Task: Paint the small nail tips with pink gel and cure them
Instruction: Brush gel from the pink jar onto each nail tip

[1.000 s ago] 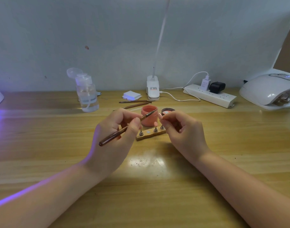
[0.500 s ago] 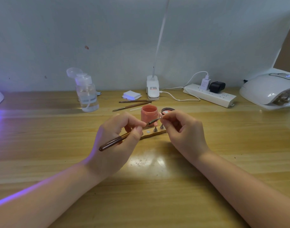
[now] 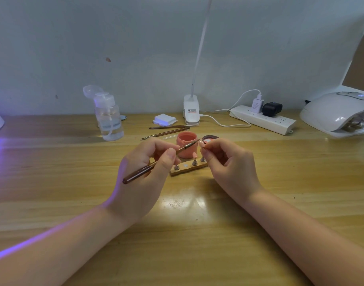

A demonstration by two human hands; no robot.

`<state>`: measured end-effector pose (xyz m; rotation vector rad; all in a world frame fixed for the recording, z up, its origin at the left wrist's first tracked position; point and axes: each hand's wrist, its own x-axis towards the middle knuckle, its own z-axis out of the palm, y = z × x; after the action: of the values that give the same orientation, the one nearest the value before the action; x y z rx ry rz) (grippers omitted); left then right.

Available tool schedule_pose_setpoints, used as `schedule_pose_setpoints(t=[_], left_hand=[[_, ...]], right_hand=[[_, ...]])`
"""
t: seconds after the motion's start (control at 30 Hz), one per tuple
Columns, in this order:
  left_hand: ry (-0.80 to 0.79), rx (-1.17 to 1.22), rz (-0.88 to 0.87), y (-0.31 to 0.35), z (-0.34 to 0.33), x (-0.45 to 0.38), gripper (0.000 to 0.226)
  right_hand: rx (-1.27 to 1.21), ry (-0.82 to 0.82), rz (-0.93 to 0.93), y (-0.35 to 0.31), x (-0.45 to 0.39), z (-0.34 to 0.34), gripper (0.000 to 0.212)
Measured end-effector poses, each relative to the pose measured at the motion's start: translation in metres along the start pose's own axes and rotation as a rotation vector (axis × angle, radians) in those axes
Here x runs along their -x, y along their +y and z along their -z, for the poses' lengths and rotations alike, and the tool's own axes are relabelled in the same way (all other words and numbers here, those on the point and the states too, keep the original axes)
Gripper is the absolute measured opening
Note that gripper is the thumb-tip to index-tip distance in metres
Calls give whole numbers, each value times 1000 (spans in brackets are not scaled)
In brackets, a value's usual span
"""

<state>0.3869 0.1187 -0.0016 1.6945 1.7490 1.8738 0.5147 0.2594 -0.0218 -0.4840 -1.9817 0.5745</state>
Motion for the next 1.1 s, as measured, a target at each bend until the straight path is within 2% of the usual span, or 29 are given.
schedule_pose_setpoints(t=[0.2,0.3,0.43,0.5,0.57,0.63,1.1], left_hand=[[-11,86,10,1,0,2,18],[34,80,39,0,-2,0,11],[-14,63,46,0,-1,1,11],[-17,83,27,1,0,2,18],[11,67,21,2,-1,3,17],[21,49,35,2,-3,1,6],[-3,-57,41,2,-3,1,8]], right_hand=[[5,1,7,-1,1,0,7],[-1,5,8,0,0,0,7],[7,7,26,0,0,0,7],[11,10,27,0,0,0,6],[8,14,31,1,0,0,5],[8,27,43,1,0,-1,5],[75,60,91,3,-1,-1,6]])
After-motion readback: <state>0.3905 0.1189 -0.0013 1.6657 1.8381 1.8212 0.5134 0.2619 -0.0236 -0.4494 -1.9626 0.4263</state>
